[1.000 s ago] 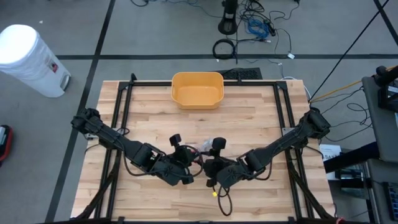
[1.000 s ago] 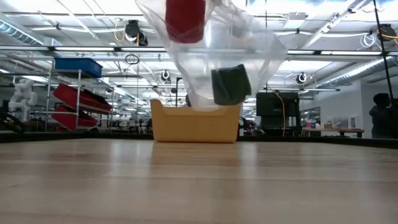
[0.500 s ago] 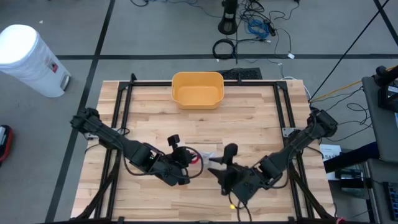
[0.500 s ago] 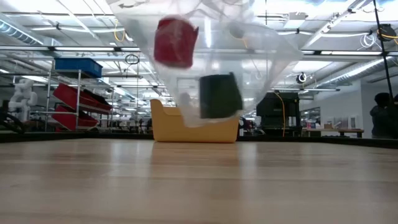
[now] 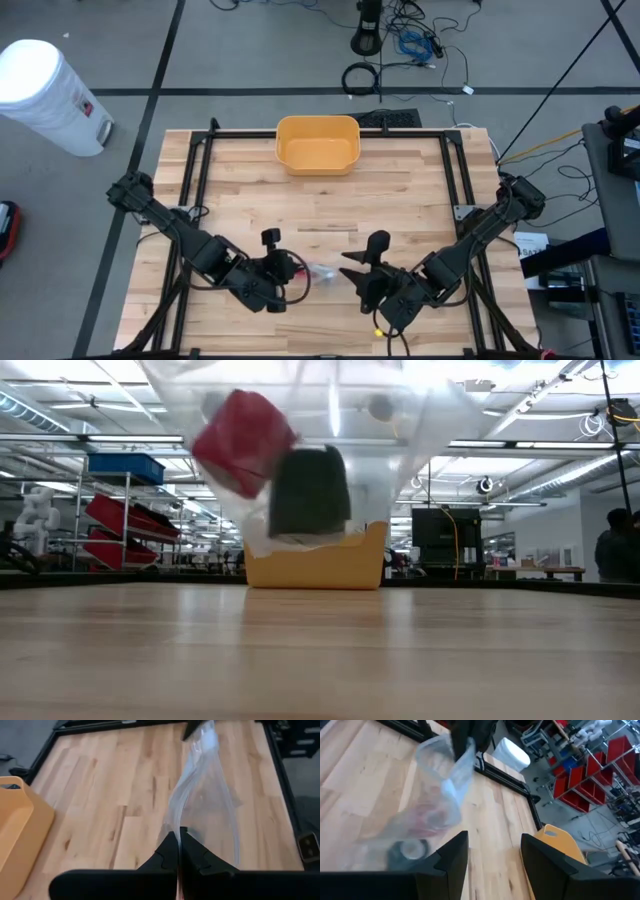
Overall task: Roll bandage
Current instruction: Close the transparent zip bag
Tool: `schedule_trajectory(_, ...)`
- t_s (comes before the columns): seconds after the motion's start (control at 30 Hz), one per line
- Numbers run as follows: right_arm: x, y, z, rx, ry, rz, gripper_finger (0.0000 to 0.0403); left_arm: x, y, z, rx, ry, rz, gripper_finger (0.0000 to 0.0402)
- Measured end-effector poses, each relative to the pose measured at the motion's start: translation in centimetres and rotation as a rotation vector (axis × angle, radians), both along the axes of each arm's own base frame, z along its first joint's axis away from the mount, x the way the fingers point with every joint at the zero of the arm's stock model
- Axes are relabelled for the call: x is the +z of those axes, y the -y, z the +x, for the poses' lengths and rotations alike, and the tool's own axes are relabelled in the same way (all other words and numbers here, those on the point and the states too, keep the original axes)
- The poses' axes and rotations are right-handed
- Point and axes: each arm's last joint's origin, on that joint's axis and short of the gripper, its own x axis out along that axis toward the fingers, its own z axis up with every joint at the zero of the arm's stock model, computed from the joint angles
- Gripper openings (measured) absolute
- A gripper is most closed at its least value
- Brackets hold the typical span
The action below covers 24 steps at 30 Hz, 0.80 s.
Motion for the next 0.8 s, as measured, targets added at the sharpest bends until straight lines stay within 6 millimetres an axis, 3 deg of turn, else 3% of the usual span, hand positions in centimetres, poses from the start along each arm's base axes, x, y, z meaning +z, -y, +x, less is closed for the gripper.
schedule_trajectory(0.2, 0.0, -0.1, 0.6, 0.119, -0.041, 0.101, 0.0169, -0.2, 0.0, -0.3, -0.011, -0.036, 0.02, 0.0)
schedule_trajectory(0.37, -0.1, 0.7, 1.2, 0.097, -0.04, 0.124, 0.0169, -0.3, 0.1, -0.3, -0.028, -0.047, 0.002, 0.0)
schedule_trajectory(0.8, 0.2, 1.0, 2.3, 0.235, -0.05, 0.309, 0.0169, -0.3, 0.1, -0.3, -0.035, -0.053, -0.006, 0.0)
